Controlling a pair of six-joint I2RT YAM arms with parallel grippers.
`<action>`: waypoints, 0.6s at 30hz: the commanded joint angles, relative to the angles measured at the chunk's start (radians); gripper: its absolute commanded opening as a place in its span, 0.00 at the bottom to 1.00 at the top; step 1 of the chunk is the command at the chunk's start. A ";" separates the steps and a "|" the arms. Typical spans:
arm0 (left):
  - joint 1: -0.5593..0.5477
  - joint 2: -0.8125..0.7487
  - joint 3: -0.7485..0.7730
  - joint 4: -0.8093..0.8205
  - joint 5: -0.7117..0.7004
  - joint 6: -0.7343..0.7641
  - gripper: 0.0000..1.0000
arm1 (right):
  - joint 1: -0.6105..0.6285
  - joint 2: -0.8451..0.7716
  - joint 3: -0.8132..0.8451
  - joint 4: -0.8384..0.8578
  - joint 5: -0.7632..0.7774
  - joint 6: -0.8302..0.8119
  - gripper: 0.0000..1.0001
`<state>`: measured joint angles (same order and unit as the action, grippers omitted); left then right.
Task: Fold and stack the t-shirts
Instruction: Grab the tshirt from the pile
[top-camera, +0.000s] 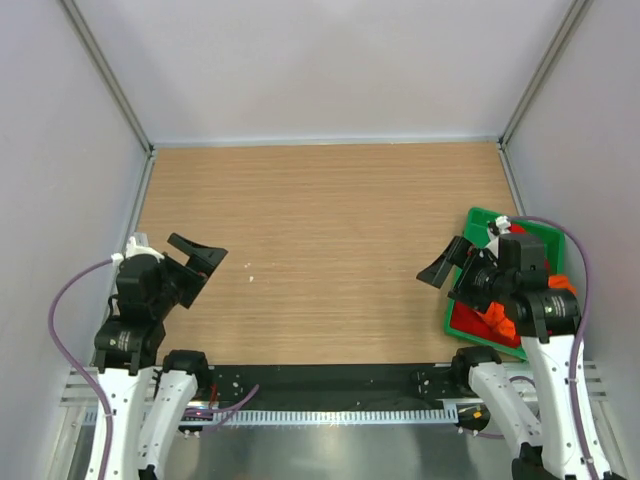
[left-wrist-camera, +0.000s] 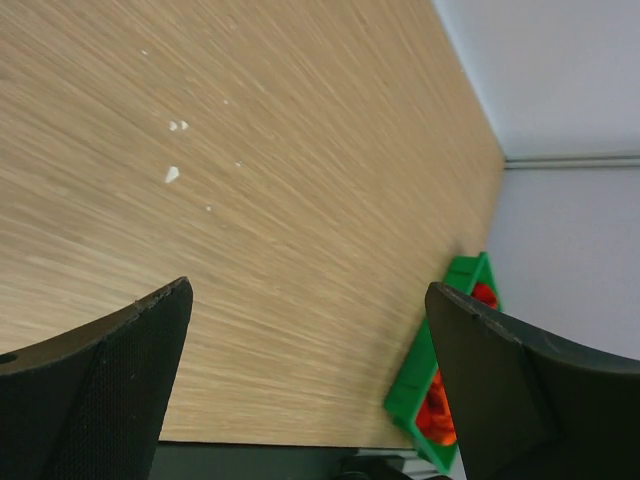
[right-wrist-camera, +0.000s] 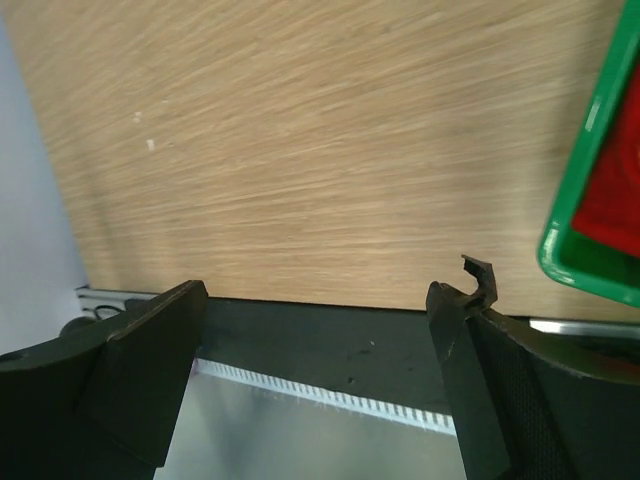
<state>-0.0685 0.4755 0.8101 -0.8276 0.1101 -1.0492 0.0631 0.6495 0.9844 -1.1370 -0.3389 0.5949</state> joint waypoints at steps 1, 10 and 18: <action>0.007 0.058 0.092 -0.113 -0.102 0.152 1.00 | -0.002 0.152 0.089 -0.124 0.153 -0.112 1.00; 0.007 0.228 0.294 -0.227 0.088 0.391 1.00 | -0.002 0.341 0.172 -0.119 0.429 -0.057 1.00; 0.006 0.256 0.334 -0.217 0.065 0.486 1.00 | -0.005 0.404 0.128 -0.021 0.774 0.055 0.67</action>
<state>-0.0677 0.7521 1.1309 -1.0534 0.1257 -0.6453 0.0631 1.0176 1.1076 -1.2091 0.2470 0.5903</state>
